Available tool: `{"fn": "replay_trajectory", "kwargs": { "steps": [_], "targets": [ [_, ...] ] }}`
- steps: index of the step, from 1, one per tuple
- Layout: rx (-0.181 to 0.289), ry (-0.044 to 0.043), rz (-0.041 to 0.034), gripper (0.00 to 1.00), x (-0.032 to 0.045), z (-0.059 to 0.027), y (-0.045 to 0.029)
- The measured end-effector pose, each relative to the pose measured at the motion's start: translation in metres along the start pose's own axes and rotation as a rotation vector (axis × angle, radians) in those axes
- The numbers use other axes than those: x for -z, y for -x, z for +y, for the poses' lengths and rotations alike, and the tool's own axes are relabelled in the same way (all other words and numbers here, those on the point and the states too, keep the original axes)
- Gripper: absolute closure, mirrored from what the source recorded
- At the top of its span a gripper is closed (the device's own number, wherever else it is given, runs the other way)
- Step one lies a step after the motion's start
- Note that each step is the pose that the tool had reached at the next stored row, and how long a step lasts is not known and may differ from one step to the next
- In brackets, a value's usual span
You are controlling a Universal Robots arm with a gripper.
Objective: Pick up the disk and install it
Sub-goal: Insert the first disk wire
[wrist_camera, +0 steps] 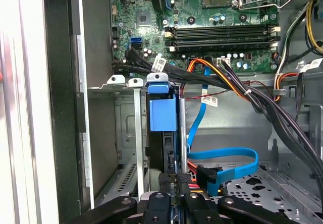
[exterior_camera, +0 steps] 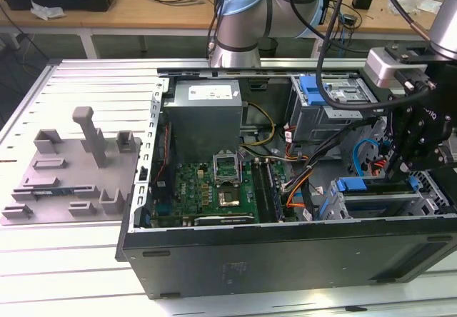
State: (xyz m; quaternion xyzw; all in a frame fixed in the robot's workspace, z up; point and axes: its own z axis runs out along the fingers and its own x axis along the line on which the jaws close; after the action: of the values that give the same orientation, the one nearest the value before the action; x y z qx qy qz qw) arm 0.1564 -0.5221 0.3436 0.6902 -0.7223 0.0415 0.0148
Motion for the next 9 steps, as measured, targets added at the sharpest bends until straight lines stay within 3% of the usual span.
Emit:
{"fn": "replay_trajectory", "kwargs": {
  "steps": [9],
  "targets": [
    [0.000, 0.0000, 0.0000, 0.83, -0.0014, -0.0005, 0.0001]
  ]
}}
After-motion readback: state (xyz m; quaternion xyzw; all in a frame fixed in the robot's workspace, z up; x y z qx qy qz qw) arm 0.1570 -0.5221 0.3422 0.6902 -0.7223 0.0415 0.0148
